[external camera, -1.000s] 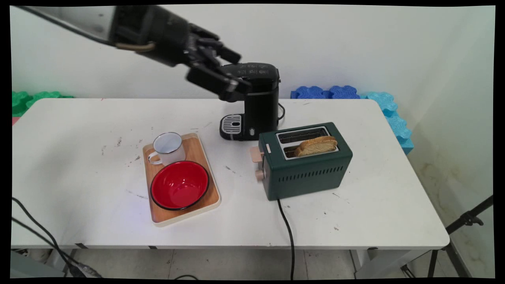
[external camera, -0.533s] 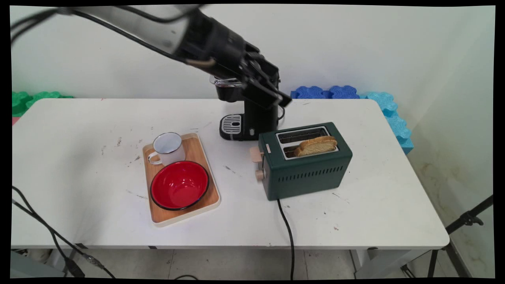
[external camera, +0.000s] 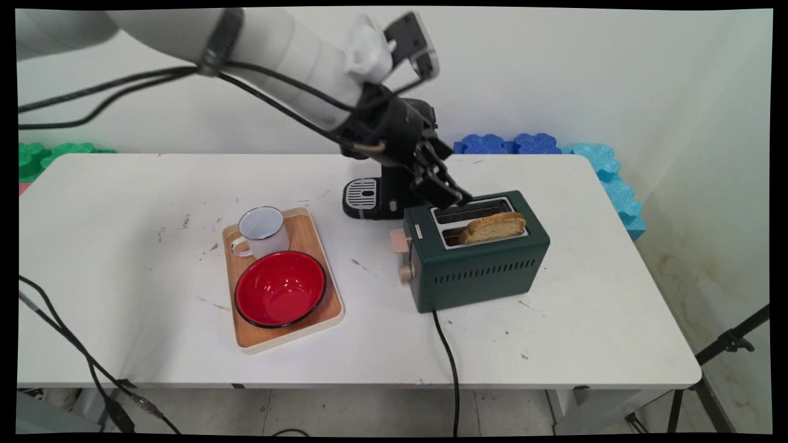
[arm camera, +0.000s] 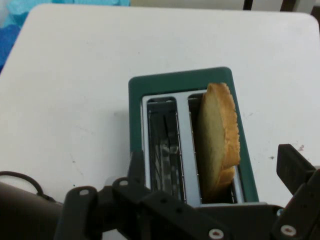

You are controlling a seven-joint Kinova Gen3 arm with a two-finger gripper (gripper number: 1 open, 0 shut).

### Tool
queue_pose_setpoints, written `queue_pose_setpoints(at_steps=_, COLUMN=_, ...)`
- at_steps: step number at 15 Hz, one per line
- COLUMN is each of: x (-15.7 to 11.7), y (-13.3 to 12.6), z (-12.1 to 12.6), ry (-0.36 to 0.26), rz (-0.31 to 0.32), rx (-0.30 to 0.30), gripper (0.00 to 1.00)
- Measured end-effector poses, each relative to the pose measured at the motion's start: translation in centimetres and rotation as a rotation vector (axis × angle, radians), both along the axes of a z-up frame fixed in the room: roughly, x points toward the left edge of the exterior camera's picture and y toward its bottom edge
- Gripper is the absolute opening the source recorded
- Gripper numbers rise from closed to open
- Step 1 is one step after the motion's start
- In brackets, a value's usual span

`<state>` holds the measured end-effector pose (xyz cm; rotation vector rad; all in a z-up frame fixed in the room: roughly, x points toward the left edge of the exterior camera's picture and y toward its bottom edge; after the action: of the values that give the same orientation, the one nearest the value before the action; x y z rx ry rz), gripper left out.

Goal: Press the toaster switch

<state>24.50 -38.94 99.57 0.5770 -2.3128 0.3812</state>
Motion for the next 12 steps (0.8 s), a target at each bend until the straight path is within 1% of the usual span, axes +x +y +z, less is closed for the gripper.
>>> queue_pose_setpoints(at_steps=2, x=-0.8, y=-0.5, z=-1.2, ry=-0.018, rz=-0.006, rx=0.009, gripper=1.0)
queue_pose_setpoints(at_steps=7, x=-2.2, y=-1.5, z=-3.4, ry=-0.047, rz=-0.027, rx=0.014, gripper=1.0)
queue_pose_setpoints(at_steps=12, x=-3.1, y=-2.1, z=-4.4, ry=-0.056, rz=-0.041, rx=0.013, gripper=1.0)
